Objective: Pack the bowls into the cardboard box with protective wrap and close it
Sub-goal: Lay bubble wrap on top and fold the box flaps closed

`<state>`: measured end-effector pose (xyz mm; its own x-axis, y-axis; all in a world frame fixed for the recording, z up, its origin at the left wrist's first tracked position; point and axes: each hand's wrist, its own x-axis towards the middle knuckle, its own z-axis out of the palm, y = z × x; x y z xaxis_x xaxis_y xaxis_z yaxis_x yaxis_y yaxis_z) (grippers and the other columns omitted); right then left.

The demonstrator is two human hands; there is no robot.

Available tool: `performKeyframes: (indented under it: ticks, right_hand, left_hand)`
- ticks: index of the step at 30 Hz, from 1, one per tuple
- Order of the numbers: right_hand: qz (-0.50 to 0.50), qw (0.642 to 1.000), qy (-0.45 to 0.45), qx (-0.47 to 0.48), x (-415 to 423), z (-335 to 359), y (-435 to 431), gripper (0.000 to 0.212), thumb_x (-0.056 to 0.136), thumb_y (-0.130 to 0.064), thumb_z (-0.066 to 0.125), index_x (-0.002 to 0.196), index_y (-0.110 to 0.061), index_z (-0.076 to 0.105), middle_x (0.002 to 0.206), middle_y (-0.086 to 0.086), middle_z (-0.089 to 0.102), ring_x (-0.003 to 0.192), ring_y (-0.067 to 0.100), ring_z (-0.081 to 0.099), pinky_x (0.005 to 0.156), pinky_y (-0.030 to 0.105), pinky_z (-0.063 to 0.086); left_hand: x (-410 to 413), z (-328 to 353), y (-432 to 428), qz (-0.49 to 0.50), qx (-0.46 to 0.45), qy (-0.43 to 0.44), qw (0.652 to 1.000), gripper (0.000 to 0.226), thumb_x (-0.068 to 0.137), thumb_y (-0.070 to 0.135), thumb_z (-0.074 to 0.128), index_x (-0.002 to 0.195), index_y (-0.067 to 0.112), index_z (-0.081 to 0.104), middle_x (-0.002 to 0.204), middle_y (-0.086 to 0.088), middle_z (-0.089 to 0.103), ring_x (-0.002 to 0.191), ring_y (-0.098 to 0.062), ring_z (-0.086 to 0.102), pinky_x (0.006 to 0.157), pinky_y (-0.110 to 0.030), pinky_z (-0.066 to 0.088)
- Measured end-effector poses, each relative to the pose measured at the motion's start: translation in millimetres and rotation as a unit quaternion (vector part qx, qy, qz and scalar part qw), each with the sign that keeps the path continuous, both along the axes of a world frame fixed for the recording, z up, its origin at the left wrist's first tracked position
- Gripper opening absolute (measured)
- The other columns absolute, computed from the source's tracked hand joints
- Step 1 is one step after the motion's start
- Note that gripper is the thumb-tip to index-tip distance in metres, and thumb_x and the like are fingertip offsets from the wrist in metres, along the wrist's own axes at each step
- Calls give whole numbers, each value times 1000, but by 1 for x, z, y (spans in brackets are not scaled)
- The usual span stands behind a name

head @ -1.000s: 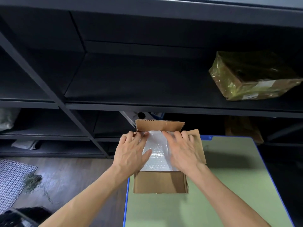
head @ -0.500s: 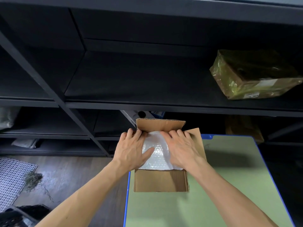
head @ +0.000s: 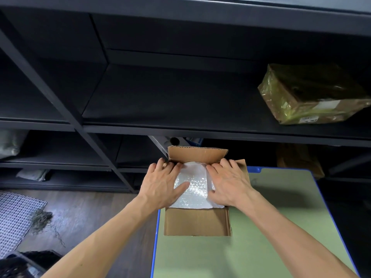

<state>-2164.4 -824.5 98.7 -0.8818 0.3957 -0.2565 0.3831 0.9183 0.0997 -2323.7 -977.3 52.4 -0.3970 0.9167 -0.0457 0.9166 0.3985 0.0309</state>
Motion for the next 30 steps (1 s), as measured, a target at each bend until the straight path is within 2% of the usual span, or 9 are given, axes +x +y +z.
performKeyframes:
  ticks: [7,9,11,14,16,19,24,27,30]
  right_hand:
    - [5,1000,-17,-25,2,2,2,71,78,-61,44,132,-15,50,116,0,60,103,21,39,100,37,30]
    - [14,998,-34,-44,2,6,8,85,79,-69,42,145,-15,40,124,1,58,108,22,38,104,38,28]
    - [22,996,-53,-70,6,10,13,101,78,-79,40,156,-17,23,137,-2,52,115,21,35,108,38,25]
    - [38,992,-80,-87,10,15,18,113,72,-88,42,159,-23,10,150,-6,41,119,18,32,108,36,23]
    - [44,990,-99,-91,10,17,21,115,70,-89,45,159,-26,9,152,-8,39,114,16,31,107,35,23]
    - [50,987,-119,-95,7,18,25,118,66,-89,50,159,-28,9,148,-10,41,101,13,24,105,35,24]
    - [72,982,-157,-81,2,21,29,125,60,-89,58,158,-27,13,150,-11,39,108,18,32,101,35,28]
    - [84,983,-148,-65,0,23,30,114,66,-81,63,157,-28,20,147,-11,43,101,15,28,98,36,30]
    - [91,986,-128,-60,1,24,29,102,72,-72,65,155,-27,25,145,-11,46,105,16,32,98,36,29]
  left_hand:
    - [0,0,-1,0,-16,-15,1000,78,91,75,18,146,26,41,133,4,56,128,-30,40,101,-41,35]
    - [-1,-2,-2,-6,-12,-17,1000,79,91,77,19,145,25,42,131,4,57,126,-30,41,98,-42,37]
    - [-4,-2,-5,-23,-8,-23,999,83,90,80,20,148,24,40,134,4,54,126,-30,41,97,-43,39]
    - [-14,3,-13,-68,-24,-52,996,93,85,86,21,155,25,25,151,2,36,140,-29,28,106,-45,37]
    - [-21,11,-18,-99,-54,-75,991,99,82,89,27,157,25,17,158,3,22,147,-27,16,112,-45,32]
    - [-31,25,-17,-127,-116,-83,982,111,74,92,34,159,26,7,161,5,15,148,-22,10,117,-43,24]
    - [-37,34,-7,-136,-191,-78,969,123,65,97,41,159,28,1,164,7,12,149,-24,8,120,-45,16]
    - [-38,36,-5,-148,-170,-52,973,119,66,96,40,158,28,8,161,9,20,146,-21,14,117,-42,20]
    - [-35,37,-6,-168,-118,5,979,109,71,92,40,156,25,21,154,11,33,140,-20,20,111,-38,25]
